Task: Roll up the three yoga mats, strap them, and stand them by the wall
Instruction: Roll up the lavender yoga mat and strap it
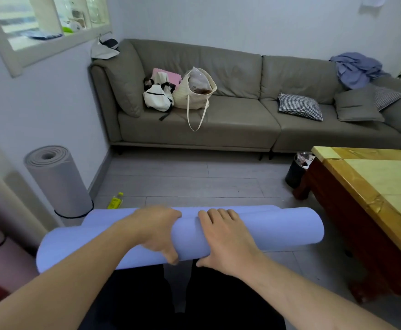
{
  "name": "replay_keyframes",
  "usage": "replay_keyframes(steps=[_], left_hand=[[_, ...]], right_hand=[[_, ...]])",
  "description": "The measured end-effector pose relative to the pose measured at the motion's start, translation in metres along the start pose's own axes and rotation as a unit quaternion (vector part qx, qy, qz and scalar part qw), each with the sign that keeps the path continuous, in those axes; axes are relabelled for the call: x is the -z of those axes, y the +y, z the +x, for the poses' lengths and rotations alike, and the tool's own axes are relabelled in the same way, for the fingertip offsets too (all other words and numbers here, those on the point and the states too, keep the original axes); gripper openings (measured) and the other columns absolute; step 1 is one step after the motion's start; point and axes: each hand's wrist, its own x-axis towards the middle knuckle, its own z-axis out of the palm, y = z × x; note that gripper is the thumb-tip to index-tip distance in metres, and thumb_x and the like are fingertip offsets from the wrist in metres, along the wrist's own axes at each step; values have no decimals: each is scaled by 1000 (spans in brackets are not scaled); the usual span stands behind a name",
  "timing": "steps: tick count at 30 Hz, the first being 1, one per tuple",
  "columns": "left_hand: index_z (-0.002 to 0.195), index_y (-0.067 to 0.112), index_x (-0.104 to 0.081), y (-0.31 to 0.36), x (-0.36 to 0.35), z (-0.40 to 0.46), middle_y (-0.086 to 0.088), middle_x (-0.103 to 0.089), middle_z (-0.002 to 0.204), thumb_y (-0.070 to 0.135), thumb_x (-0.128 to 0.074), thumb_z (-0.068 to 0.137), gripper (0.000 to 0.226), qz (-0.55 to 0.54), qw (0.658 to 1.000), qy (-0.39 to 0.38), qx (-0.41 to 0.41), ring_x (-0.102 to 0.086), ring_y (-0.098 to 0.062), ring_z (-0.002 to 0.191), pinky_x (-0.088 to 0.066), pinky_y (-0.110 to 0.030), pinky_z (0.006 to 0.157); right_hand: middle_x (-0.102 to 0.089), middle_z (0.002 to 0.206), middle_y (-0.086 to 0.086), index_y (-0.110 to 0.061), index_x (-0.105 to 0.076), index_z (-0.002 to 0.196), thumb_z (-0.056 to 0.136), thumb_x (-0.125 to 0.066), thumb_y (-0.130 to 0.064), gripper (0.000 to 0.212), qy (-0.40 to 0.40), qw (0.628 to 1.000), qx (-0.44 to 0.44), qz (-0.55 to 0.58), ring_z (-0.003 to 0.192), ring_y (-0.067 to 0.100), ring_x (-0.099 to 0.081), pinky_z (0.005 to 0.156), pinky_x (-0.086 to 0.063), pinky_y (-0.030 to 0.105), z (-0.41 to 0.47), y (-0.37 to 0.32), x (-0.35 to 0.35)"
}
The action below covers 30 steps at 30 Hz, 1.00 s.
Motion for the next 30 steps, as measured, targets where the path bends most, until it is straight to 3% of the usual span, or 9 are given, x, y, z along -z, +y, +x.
replay_keyframes(steps=[3, 7, 11, 14, 16, 21, 24, 27, 30], left_hand=[[101, 36, -54, -4, -5, 4, 14, -63, 90, 70, -83, 45, 71, -29, 1000, -10, -1, -62, -11, 81, -58, -36, 74], [109, 36, -50, -1, -11, 3, 14, -61, 97, 70, -80, 47, 77, -20, 1000, 3, 13, -62, -12, 86, -57, -36, 80], [127, 27, -38, 15, -40, 5, 3, -56, 120, 55, -78, 61, 82, 95, 988, 123, 5, -59, -23, 105, -48, -38, 86], [132, 25, -35, 26, -52, 8, 0, -53, 123, 50, -77, 68, 81, 131, 978, 159, 20, -58, -26, 109, -42, -39, 85], [129, 28, -37, 21, -47, 10, 3, -56, 120, 52, -79, 64, 81, 95, 983, 155, 13, -60, -25, 105, -45, -38, 82], [114, 35, -46, 7, -22, 19, 12, -63, 101, 56, -82, 54, 73, 4, 997, 73, 10, -62, -20, 83, -53, -36, 70], [115, 32, -44, 7, -23, 23, 9, -61, 103, 57, -83, 55, 76, 8, 996, 86, 13, -62, -21, 88, -52, -36, 74], [130, 25, -38, 19, -47, 25, 0, -56, 120, 50, -81, 66, 81, 109, 979, 172, 22, -60, -25, 108, -44, -37, 89], [136, 21, -35, 26, -60, 26, -2, -56, 127, 40, -78, 76, 77, 152, 963, 218, 45, -58, -26, 115, -42, -38, 96]], right_hand=[[-60, 89, 2, -16, -54, 109, 44, -85, -63, 86, -4, 1000, -4, -24, 77, 27, -56, 71, -37, 39, 6, -2, -3], [-62, 99, 2, -18, -51, 117, 62, -78, -61, 74, -27, 1000, -2, -13, 88, 29, -59, 78, -41, 41, 11, 0, 0], [-63, 108, 1, -22, -47, 119, 67, -76, -59, 71, -68, 997, -7, 25, 99, 28, -59, 85, -41, 41, 17, 1, 9], [-62, 112, 0, -23, -46, 122, 67, -78, -60, 73, -73, 997, -7, 38, 103, 27, -59, 86, -40, 39, 19, 2, 13], [-61, 116, 0, -22, -47, 128, 67, -78, -62, 79, -58, 997, -6, 48, 106, 27, -58, 92, -42, 39, 17, 4, 10], [-55, 129, 3, -19, -33, 151, 55, -91, -62, 121, -24, 999, 29, -15, 109, 29, -55, 99, -45, 44, 14, 7, -11], [-59, 122, 2, -22, -37, 144, 61, -85, -52, 100, -26, 1000, 15, -9, 105, 30, -59, 93, -45, 44, 23, 8, -13], [-62, 113, -1, -28, -43, 125, 63, -80, -51, 76, -58, 998, 2, 20, 102, 29, -62, 88, -45, 44, 35, 9, -4], [-62, 110, -4, -30, -44, 117, 60, -81, -55, 73, -81, 996, 6, 38, 100, 27, -62, 87, -45, 42, 42, 10, 0]])
